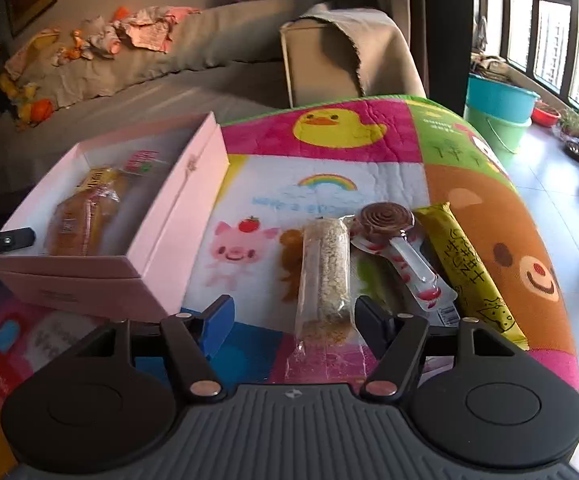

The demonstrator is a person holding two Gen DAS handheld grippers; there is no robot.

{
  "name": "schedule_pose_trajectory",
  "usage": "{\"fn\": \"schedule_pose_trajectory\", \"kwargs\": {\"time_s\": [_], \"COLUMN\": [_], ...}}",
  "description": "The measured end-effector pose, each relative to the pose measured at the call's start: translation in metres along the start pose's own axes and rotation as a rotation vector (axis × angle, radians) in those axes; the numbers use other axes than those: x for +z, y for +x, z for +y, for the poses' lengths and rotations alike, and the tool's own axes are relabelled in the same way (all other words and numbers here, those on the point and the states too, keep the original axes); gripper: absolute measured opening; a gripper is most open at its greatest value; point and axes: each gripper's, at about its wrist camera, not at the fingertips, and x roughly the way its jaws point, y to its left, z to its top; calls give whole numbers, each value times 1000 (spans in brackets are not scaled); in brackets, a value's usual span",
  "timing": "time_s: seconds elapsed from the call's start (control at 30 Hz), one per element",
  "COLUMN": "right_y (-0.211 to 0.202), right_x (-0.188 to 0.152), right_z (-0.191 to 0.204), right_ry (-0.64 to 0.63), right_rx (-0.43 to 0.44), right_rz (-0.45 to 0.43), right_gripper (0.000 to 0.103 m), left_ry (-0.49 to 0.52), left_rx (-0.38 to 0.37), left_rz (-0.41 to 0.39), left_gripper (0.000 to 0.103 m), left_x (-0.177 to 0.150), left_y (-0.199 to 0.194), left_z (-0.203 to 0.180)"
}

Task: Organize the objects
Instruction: 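Move the right tool to the clear grain-stick packet and grasp it, then lift the grain-stick packet and lower it into the pink box with the right tool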

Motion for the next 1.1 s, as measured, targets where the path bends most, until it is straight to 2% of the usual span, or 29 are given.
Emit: {"fn": "schedule_pose_trajectory", "kwargs": {"time_s": [0.27,0.37,0.43,0.47,0.57,0.97,1.03,1.07,1.1], "right_y": [29,40,40,38,28,-50,-66,-74,-81], "right_x": [13,16,15,14,11,-9,-10,-10,-10], "right_z": [0,1,5,6,9,17,18,18,18], "right_ry": [-12,-10,-18,-21,-29,-45,-41,-39,-41], "right_rx": [-71,-69,-76,-67,-47,-7,-3,1,4], "right_rz": [8,36,36,41,44,15,-2,-7,-15], "right_gripper": [66,50,45,40,30,26,11,6,6], "left_ry": [4,4,3,2,2,-3,-4,-4,-6], "left_rx": [-1,-2,-2,-3,-2,-15,-15,-16,-17], "left_rz": [0,1,1,0,0,-3,-4,-4,-5], "left_gripper": [15,15,15,15,16,16,16,16,16], "left_x": [-2,-1,-1,-1,-1,0,0,0,0], "left_y": [0,0,0,0,0,-1,-1,-1,-1], "left_z": [1,1,1,1,1,2,2,2,2]}}
